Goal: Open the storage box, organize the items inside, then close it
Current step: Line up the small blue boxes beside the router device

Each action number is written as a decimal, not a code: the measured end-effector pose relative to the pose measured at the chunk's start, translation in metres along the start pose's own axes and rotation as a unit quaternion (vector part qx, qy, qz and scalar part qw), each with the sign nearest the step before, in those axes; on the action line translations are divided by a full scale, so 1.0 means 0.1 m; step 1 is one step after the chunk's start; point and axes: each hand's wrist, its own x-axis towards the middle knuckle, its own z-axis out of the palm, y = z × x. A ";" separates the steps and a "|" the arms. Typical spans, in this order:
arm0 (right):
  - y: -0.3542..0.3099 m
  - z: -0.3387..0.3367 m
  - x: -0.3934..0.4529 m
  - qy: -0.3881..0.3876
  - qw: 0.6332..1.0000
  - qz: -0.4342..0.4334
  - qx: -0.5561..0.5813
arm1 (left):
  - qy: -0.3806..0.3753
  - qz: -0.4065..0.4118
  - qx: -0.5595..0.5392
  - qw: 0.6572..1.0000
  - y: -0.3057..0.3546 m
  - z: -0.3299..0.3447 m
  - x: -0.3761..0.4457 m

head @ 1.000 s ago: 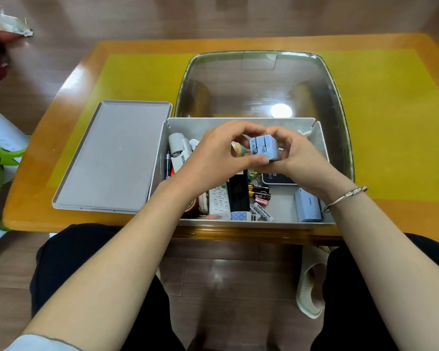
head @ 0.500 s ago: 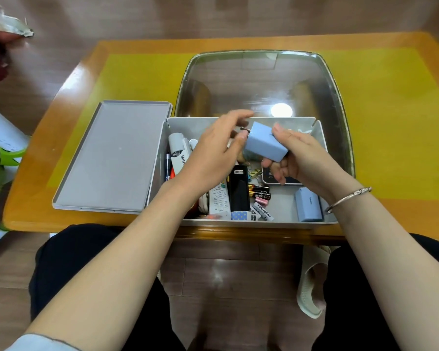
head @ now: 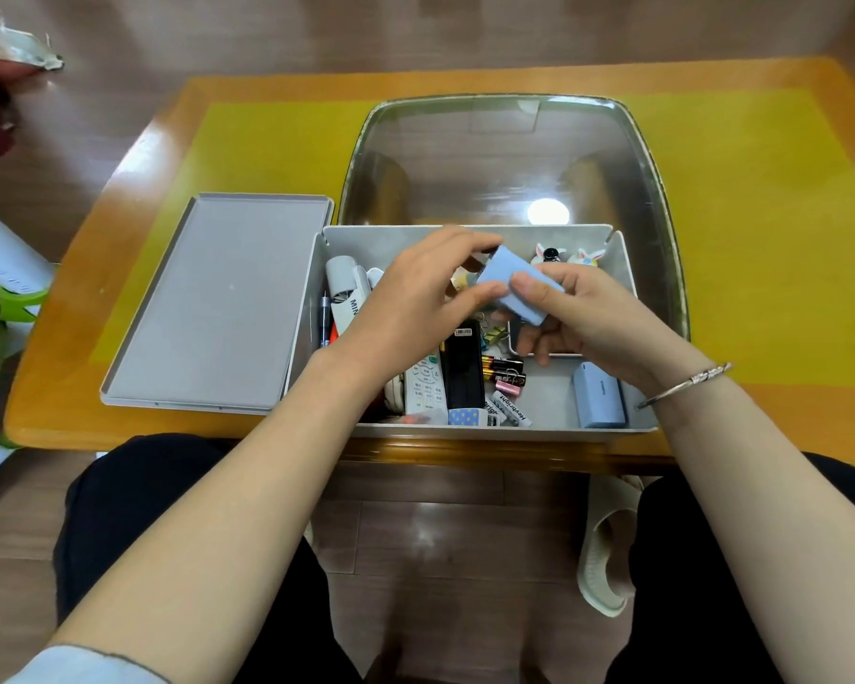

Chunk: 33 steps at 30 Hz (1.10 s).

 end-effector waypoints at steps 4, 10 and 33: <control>-0.02 -0.02 0.00 0.018 1.000 -0.009 0.001 | -0.014 0.012 0.010 1.000 -0.02 0.01 0.01; -0.03 0.02 -0.02 0.002 1.000 -0.013 -0.025 | 0.051 -0.006 0.056 0.997 -0.05 0.01 -0.03; -0.12 -0.05 -0.03 0.091 0.995 -0.044 0.009 | 0.064 -0.050 0.014 0.997 0.00 0.17 0.00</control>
